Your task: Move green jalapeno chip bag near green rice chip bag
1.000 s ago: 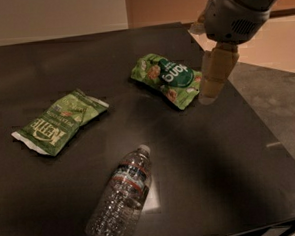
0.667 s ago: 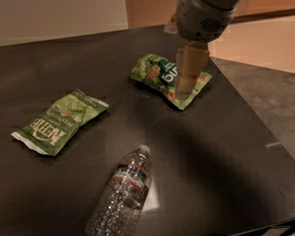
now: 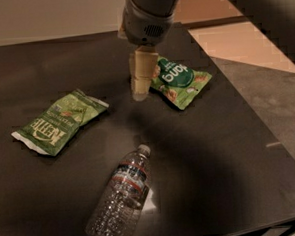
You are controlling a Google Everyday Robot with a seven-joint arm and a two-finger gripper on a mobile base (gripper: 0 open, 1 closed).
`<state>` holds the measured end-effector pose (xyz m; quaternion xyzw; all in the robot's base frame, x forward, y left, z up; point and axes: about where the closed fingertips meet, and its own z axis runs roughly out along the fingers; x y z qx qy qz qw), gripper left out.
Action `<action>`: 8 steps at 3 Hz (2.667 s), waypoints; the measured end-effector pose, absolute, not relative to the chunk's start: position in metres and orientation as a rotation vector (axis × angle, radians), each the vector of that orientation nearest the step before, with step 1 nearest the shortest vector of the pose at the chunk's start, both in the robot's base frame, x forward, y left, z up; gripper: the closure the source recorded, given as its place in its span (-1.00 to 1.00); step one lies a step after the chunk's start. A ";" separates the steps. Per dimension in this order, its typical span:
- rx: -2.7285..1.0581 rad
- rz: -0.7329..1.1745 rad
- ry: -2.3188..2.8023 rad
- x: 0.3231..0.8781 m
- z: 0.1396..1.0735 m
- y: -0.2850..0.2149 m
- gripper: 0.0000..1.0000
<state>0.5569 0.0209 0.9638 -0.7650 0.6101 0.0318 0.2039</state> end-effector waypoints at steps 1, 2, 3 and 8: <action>-2.225 0.099 1.641 0.563 0.949 0.063 -1.00; -2.323 0.107 1.589 0.565 0.931 0.097 -1.00; -2.415 0.105 1.549 0.565 0.909 0.128 -1.00; -2.637 0.084 1.531 0.578 0.827 0.200 -0.88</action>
Offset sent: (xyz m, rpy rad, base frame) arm 0.0090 0.1161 -0.0561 -0.1413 0.0748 0.2401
